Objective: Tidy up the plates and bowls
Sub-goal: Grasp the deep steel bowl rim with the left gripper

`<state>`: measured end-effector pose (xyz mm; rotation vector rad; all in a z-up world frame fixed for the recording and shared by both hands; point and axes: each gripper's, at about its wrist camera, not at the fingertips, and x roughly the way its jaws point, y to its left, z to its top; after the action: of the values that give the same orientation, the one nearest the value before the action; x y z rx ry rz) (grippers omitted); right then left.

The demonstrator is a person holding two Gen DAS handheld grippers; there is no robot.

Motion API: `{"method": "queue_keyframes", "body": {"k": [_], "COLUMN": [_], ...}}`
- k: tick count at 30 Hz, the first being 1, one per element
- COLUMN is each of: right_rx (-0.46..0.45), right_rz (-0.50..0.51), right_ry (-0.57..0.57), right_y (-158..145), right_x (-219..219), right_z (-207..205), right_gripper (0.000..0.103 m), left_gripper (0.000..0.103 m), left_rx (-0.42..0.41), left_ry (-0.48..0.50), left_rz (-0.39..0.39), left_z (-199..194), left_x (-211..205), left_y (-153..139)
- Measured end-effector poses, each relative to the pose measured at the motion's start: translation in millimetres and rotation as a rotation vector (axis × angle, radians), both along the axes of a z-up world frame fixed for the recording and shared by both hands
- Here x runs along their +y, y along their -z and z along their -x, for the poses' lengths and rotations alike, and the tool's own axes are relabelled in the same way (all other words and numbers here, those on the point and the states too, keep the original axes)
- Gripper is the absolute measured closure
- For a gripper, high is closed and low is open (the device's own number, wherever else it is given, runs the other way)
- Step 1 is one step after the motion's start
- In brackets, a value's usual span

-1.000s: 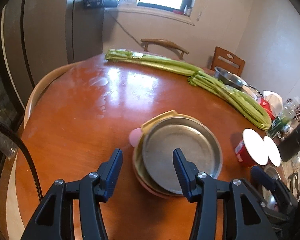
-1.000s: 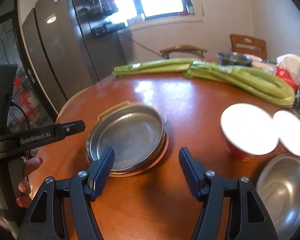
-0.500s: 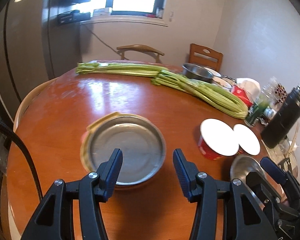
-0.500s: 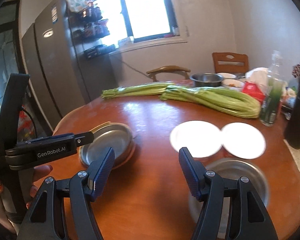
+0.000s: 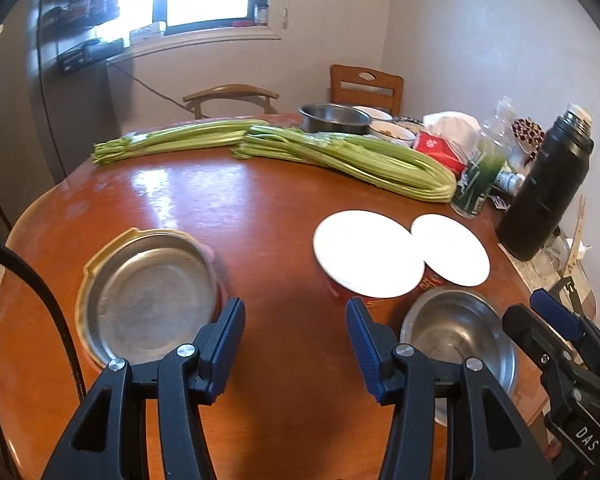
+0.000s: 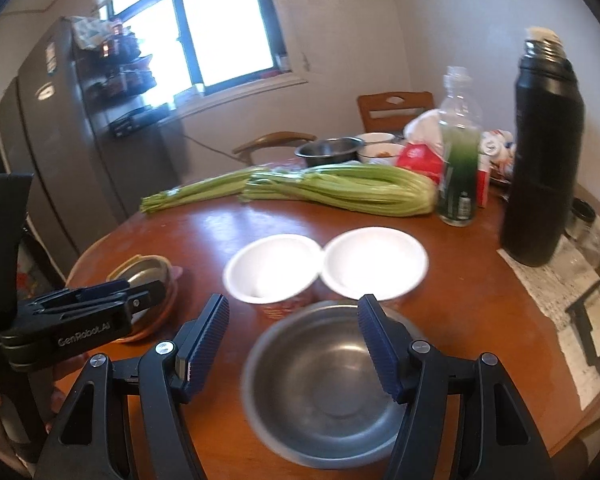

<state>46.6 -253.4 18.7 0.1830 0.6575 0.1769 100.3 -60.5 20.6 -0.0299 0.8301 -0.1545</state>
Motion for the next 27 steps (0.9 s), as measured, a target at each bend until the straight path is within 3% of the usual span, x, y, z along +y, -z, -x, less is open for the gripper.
{"method": "queue_keyframes", "body": {"k": [17,27], "right_rx": [0.118,0.189], "right_rz": [0.031,0.021], "right_ry": [0.087,0.070], "right_y": [40.1,66.3], "right_x": [-47.3,-51.7], "right_z": [-3.5,-6.8], "right_gripper": [0.035,0.035], "left_gripper": [0.051,0.051], "left_rx": [0.088,0.152], "left_ry": [0.137,0.169], "left_rz": [0.011,0.014], "left_z": [1.3,-4.3], "left_x": [-51.6,-71.9], "left_y": [32.0,56.1]}}
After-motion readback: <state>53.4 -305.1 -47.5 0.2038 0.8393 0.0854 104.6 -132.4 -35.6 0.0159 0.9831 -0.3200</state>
